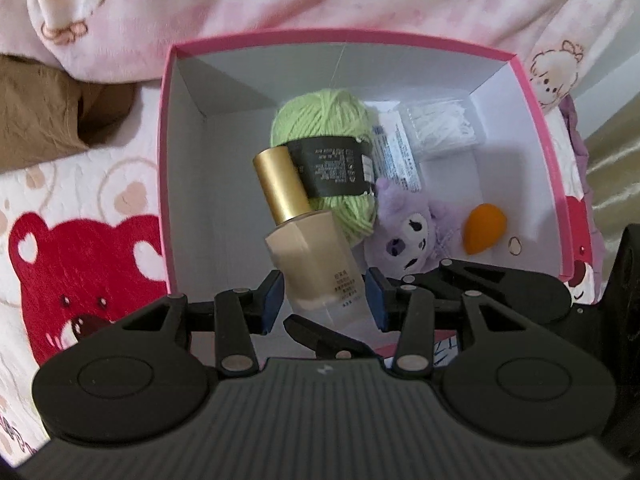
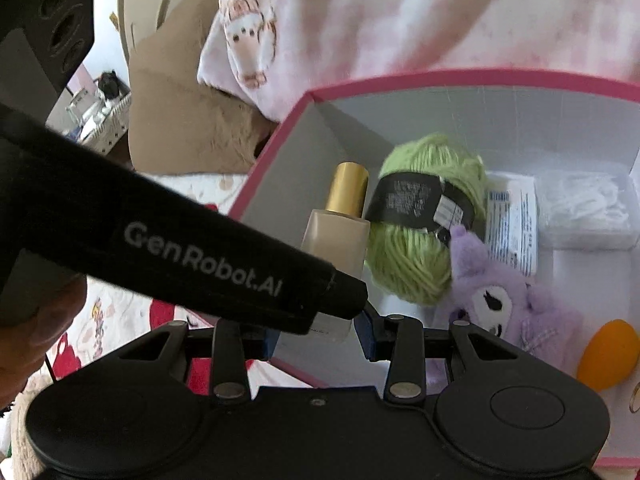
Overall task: Organize objects
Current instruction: 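Lift the foundation bottle with the left gripper and carry it into the pink box, then lay the bottle down in the box, open the left gripper and withdraw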
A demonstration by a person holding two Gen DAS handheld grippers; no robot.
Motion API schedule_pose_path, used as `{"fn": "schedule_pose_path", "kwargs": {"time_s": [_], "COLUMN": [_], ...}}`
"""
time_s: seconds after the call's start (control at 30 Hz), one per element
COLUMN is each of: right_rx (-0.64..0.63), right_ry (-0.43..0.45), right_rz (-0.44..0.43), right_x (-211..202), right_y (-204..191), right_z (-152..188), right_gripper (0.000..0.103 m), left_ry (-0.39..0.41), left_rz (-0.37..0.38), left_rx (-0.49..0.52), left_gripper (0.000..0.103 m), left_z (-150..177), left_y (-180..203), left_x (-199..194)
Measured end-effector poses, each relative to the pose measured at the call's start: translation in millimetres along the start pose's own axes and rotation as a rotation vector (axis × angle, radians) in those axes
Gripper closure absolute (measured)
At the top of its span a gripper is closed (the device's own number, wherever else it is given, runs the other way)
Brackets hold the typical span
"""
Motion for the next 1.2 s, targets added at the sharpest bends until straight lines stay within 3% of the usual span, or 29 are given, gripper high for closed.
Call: {"fn": "schedule_pose_path", "kwargs": {"time_s": [0.23,0.4,0.57,0.63,0.77,0.93,1.2], "right_rx": [0.033,0.064,0.066,0.121,0.140,0.133,0.051], "right_ry": [-0.113,-0.134,-0.172,-0.193,-0.113,-0.049,0.009], "right_rz": [0.009,0.003,0.105,0.173,0.198,0.154,0.238], "right_x": [11,17,21,20,-9,-53,-114], "right_y": [11,21,24,32,26,6,-34], "right_z": [-4,-10,-7,-3,-4,4,43], "right_gripper": [0.062,0.063,0.059,0.057,0.057,0.057,0.055], "left_ry": [0.018,0.012,0.066,0.115,0.174,0.205,0.236], "left_rz": [0.068,0.096,0.100,0.146,0.124,0.107,0.044], "left_rx": [-0.091,-0.112,-0.116,-0.105,-0.094,-0.032,0.083], "left_gripper": [0.059,0.059,0.059,0.057,0.056,0.052,0.044], "left_z": [-1,-5,-2,-1,5,21,76], "left_y": [-7,-10,-15,-15,-20,-13,6], "left_x": [14,23,19,11,-4,-30,-87]}}
Point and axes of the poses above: each gripper's, at about its wrist camera, not at the fingertips, and x roughly the way its jaws point, y to its right, z to its underside, the point moved 7 cm from there along x, roughly the way its jaws point, and after that the axes turned 15 degrees about -y, right-handed, at the moved point
